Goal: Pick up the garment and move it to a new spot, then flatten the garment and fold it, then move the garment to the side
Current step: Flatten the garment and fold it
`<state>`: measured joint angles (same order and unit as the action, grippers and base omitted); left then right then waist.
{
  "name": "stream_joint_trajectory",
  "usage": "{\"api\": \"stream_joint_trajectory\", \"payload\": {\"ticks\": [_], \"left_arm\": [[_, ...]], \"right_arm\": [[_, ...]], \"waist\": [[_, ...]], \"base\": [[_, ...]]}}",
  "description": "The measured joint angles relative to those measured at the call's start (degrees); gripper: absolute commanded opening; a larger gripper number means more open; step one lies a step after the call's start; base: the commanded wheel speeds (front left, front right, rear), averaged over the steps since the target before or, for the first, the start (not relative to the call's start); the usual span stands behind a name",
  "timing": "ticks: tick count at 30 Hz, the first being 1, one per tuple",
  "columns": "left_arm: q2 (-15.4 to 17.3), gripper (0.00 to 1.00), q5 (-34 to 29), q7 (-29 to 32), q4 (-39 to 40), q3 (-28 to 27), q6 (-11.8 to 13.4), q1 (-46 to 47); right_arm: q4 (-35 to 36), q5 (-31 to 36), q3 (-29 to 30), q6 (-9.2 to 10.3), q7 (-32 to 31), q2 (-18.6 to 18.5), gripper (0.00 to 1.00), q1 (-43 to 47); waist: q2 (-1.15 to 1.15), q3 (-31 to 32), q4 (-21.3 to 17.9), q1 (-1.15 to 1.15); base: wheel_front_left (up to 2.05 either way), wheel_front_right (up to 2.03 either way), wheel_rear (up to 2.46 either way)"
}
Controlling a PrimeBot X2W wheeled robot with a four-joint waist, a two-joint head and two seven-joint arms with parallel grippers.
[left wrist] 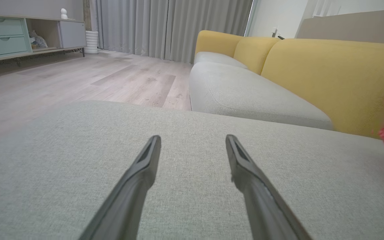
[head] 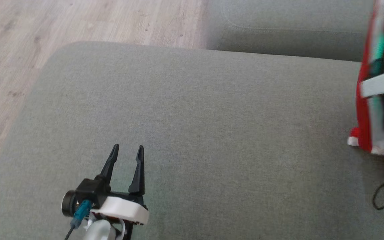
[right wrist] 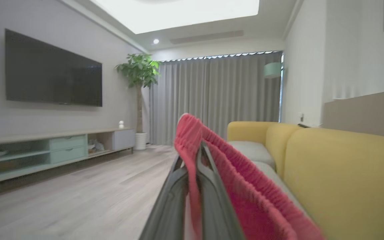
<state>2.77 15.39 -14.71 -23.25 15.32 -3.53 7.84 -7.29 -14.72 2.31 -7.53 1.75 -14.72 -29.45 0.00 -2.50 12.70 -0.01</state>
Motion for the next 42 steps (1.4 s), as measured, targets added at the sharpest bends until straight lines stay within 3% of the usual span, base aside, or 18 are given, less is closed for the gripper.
{"api": "stream_joint_trajectory", "payload": {"ticks": [6, 10, 16, 18, 25, 31, 38, 42], "left_arm": [[0.0, 1.00, 0.8, 0.0, 0.4, 1.9, 0.0, 0.2], [0.0, 1.00, 1.8, 0.0, 0.3, 3.5, 0.0, 1.5], [0.0, 1.00, 2.4, 0.0, 0.3, 5.6, 0.0, 3.4], [0.0, 1.00, 3.0, 0.0, 0.2, 6.2, 0.0, 3.6], [0.0, 1.00, 3.7, 0.0, -0.3, 6.6, 0.7, 3.6], [0.0, 1.00, 3.8, 0.0, -0.6, 6.4, 0.8, 3.5], [0.0, 1.00, 3.1, 0.0, -0.6, 5.7, 0.8, 3.4], [0.0, 1.00, 3.1, 0.0, -0.7, 5.2, 0.8, 2.6]], "right_arm": [[-4.1, -2.0, -10.9, 0.00, -3.7, 1.2, 0.00, -0.3], [-14.7, -3.3, -24.8, 0.00, -5.1, 3.3, 0.00, -1.3], [-29.1, -4.9, -38.3, 0.00, -2.4, 7.9, 0.00, -6.2], [-33.5, -4.5, -41.3, 0.00, -1.4, 8.6, 1.00, -8.1], [-40.8, -5.7, -48.7, 0.00, 1.4, 10.4, 1.00, -10.7], [-38.0, -10.9, -54.4, 0.00, 1.3, 10.5, 1.00, -10.8], [-35.6, -12.6, -53.7, 0.00, 4.0, 10.5, 1.00, -10.1], [-35.7, -12.2, -48.9, 0.00, 6.6, 10.6, 1.00, -8.0]], "waist": [[0.00, -2.0, 1.6, 0.01], [0.00, -4.3, 3.7, 0.01], [0.00, -6.5, 6.7, 0.02], [0.00, -7.0, 7.4, 0.01], [0.00, -7.0, 6.8, 0.01], [0.00, -5.7, 4.0, 0.01], [0.00, -3.6, 1.0, 0.01], [0.00, -1.7, -0.5, 0.00]], "base": [[0.00, 0.00, 0.00], [0.00, 0.00, 0.00], [0.00, 0.00, 0.00], [0.00, 0.00, 0.00], [0.00, 0.00, 0.00], [0.00, 0.00, 0.00], [0.00, 0.00, 0.00], [0.00, 0.00, 0.00]]}}
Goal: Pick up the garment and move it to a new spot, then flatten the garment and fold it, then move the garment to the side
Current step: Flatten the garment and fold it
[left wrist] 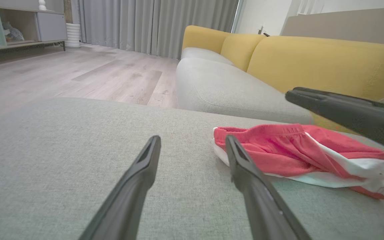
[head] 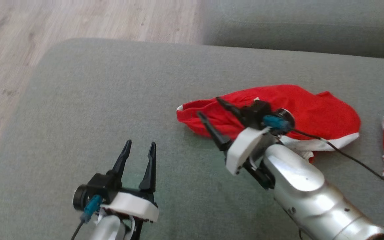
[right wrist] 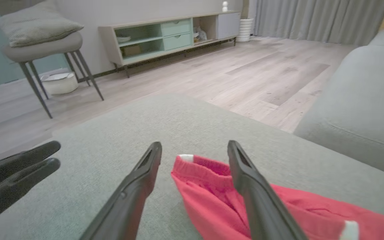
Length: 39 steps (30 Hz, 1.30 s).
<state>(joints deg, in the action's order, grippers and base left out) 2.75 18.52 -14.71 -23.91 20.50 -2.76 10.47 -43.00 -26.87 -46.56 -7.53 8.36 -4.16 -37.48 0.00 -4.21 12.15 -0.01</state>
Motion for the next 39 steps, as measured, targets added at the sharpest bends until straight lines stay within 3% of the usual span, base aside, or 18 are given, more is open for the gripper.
{"api": "stream_joint_trajectory", "payload": {"ticks": [8, 14, 17, 26, 37, 39], "left_arm": [[0.0, 1.00, 0.0, 0.0, 0.1, -0.5, 0.3, -2.2], [0.0, 1.00, 0.0, 0.0, 0.6, -0.7, 0.5, -2.2], [0.0, 1.00, 0.0, 0.0, 0.7, -0.7, 0.5, -2.2], [0.0, 1.00, 0.0, 0.0, 0.6, -0.6, 0.4, -2.1], [0.0, 1.00, 0.1, 0.0, 0.5, -0.3, 0.2, -0.9], [0.0, 1.00, 0.3, 0.0, 0.5, -0.2, 0.2, -0.6]], "right_arm": [[0.4, 5.9, 16.4, 0.00, 4.0, -0.5, 1.00, 7.9], [7.9, 12.4, 32.3, 0.00, 5.5, -1.4, 1.00, 17.5], [11.7, 15.2, 37.2, 0.00, 5.8, -0.8, 1.00, 23.0], [18.9, 19.3, 37.5, 0.00, 3.5, 0.9, 1.00, 27.4], [14.4, 28.7, 37.8, 0.00, -2.8, 1.0, 1.00, 24.4], [13.2, 29.9, 38.3, 0.00, -3.4, 1.0, 0.25, 23.5]], "waist": [[0.00, 2.6, -3.1, 0.00], [0.00, 2.3, -4.4, 0.00], [0.00, 1.5, -4.7, 0.00], [0.00, -0.1, -4.4, 0.00], [0.00, -3.2, -1.7, 0.01], [0.00, -3.5, -1.1, 0.01]], "base": [[0.00, 0.00, 0.00], [0.00, 0.00, 0.00], [0.00, 0.00, 0.00], [0.00, 0.00, 0.00], [0.00, 0.00, 0.00], [0.00, 0.00, 0.00]]}}
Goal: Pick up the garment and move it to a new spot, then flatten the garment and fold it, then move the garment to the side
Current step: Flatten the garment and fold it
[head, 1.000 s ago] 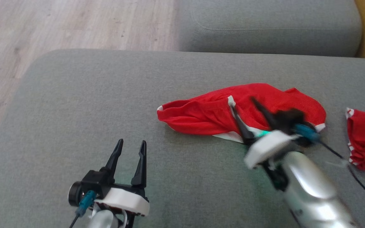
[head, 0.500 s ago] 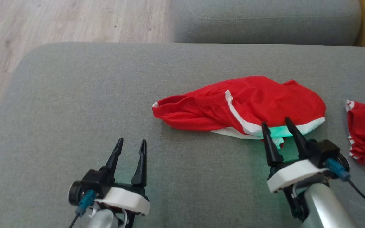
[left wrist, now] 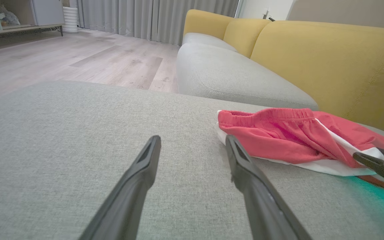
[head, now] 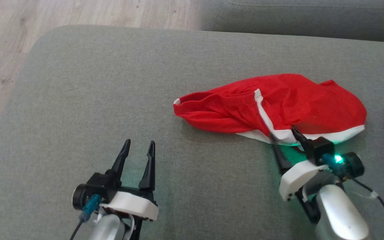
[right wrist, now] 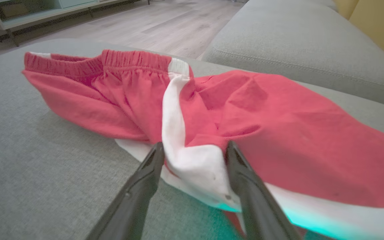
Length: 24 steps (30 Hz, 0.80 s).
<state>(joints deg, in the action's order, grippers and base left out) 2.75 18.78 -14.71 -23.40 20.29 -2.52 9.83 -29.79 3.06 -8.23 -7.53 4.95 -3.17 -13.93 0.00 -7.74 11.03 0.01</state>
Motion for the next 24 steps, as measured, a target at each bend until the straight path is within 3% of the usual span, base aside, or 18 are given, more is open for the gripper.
{"api": "stream_joint_trajectory", "payload": {"ticks": [1, 6, 15, 20, 24], "left_arm": [[0.0, 1.00, 0.0, 0.0, 0.0, 0.0, 0.0, 0.1], [0.0, 1.00, 0.2, 0.0, 0.0, 0.0, 0.0, 0.5], [0.0, 1.00, 0.5, 0.0, 0.0, 0.7, 0.1, 0.5], [0.0, 1.00, 2.1, 0.0, 0.6, 2.2, 0.1, 1.0], [0.0, 1.00, 3.6, 0.0, 1.3, 3.9, 0.2, 3.6]], "right_arm": [[-0.2, 0.1, 0.5, 0.00, 0.1, 0.0, 0.00, -0.3], [-0.1, 0.1, 3.5, 0.00, 0.7, 0.0, 0.00, -1.7], [7.6, 2.1, 6.7, 0.00, -0.6, -1.0, 0.00, -7.1], [9.5, 2.8, 5.7, 0.00, -5.7, -7.4, 0.00, -17.6], [4.7, 1.9, 1.9, 0.00, -8.2, -13.0, 0.00, -25.7]], "waist": [[0.00, -0.1, 0.2, 0.00], [0.00, 0.0, 0.7, 0.00], [0.00, 0.2, 1.6, -0.01], [0.00, -1.9, 3.3, 0.00], [0.00, -4.1, 5.3, 0.00]], "base": [[0.00, 0.00, 0.00], [0.00, 0.00, 0.00], [0.00, 0.00, 0.00], [0.00, 0.00, 0.00], [0.00, 0.00, 0.00]]}}
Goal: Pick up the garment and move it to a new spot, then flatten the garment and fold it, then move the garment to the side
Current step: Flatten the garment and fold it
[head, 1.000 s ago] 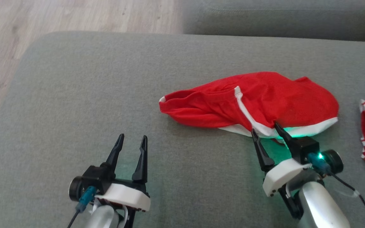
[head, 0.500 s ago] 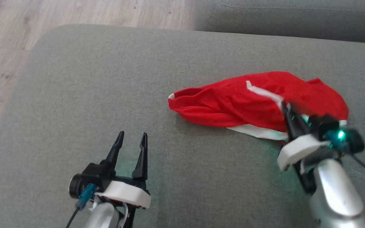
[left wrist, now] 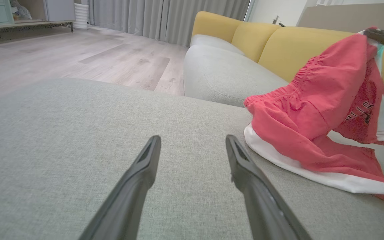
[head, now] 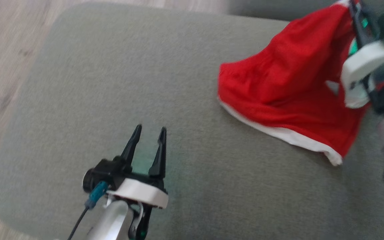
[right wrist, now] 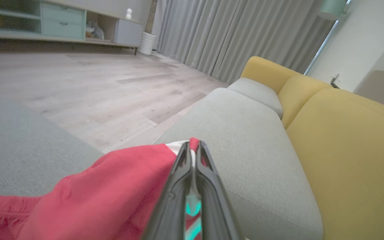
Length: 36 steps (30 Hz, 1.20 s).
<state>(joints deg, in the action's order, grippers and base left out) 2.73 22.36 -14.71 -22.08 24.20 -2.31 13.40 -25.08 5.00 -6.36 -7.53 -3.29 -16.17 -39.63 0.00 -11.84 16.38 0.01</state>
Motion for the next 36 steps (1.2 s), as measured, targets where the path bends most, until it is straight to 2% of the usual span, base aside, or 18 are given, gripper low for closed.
{"api": "stream_joint_trajectory", "payload": {"ticks": [7, 8, 9, 13, 17, 20, 24, 27, 32, 36], "left_arm": [[-0.1, 1.00, 2.3, 0.0, 0.9, 1.8, 0.4, 2.7], [-0.1, 1.00, 2.5, 0.0, 1.0, 1.8, 0.4, 3.0], [-0.1, 1.00, 2.5, 0.0, 1.0, 1.8, 0.4, 3.3], [-0.2, 1.00, 3.1, 0.0, 1.2, 1.8, 0.8, 4.2], [-0.2, 1.00, 3.3, 0.0, 1.2, 1.6, 0.9, 4.4], [-0.2, 1.00, 3.2, 0.0, 1.1, 0.8, 0.9, 4.5], [-0.3, 1.00, 1.7, 0.0, 0.8, -0.8, 0.9, 4.4], [-0.3, 1.00, 0.6, 0.0, 0.5, -2.1, 0.8, 3.8], [-0.3, 1.00, -0.8, 0.0, -0.1, -4.0, 0.8, 1.2], [-0.3, 1.00, -1.7, 0.0, -0.3, -5.2, 0.7, -1.3]], "right_arm": [[-13.3, -0.6, -9.5, 0.00, -1.8, -9.1, 0.00, -14.8], [-14.9, -0.5, -10.8, 0.00, -1.7, -9.8, 0.29, -17.1], [-16.8, -0.5, -11.9, 0.00, -1.7, -10.3, 1.00, -19.4], [-23.4, -0.5, -16.5, 0.00, -1.6, -11.0, 1.00, -24.2], [-26.6, -1.4, -16.7, 0.00, 1.8, -10.5, 1.00, -24.5], [-27.2, -2.0, -12.7, 0.00, 5.7, -9.5, 1.00, -24.5], [-26.2, -3.1, -6.1, 0.00, 12.4, -4.9, 1.00, -22.5], [-24.1, -3.5, -1.4, 0.00, 15.5, -0.4, 1.00, -16.6], [-18.2, -4.1, 6.4, 0.00, 17.3, 6.7, 1.00, -1.7], [-11.6, -3.9, 8.9, 0.00, 17.5, 11.1, 1.00, 10.6]], "waist": [[0.00, -5.1, 3.8, 0.01], [0.00, -5.9, 4.3, 0.01], [0.00, -6.6, 4.7, 0.01], [0.00, -8.4, 5.8, 0.01], [0.00, -8.1, 5.0, 0.00], [0.00, -7.0, 4.0, 0.00], [0.00, -4.9, 2.2, -0.01], [0.00, -2.7, 0.7, -0.01], [0.00, 1.2, -1.9, -0.02], [0.00, 4.2, -3.9, -0.02]], "base": [[0.00, 0.00, 0.00], [0.00, 0.00, 0.00], [0.00, 0.00, 0.00], [0.00, 0.00, 0.00], [0.00, 0.00, 0.00], [0.00, 0.00, 0.00], [0.00, 0.00, 0.00], [0.00, 0.00, 0.00], [0.00, 0.00, 0.00], [0.00, 0.00, 0.00]]}}
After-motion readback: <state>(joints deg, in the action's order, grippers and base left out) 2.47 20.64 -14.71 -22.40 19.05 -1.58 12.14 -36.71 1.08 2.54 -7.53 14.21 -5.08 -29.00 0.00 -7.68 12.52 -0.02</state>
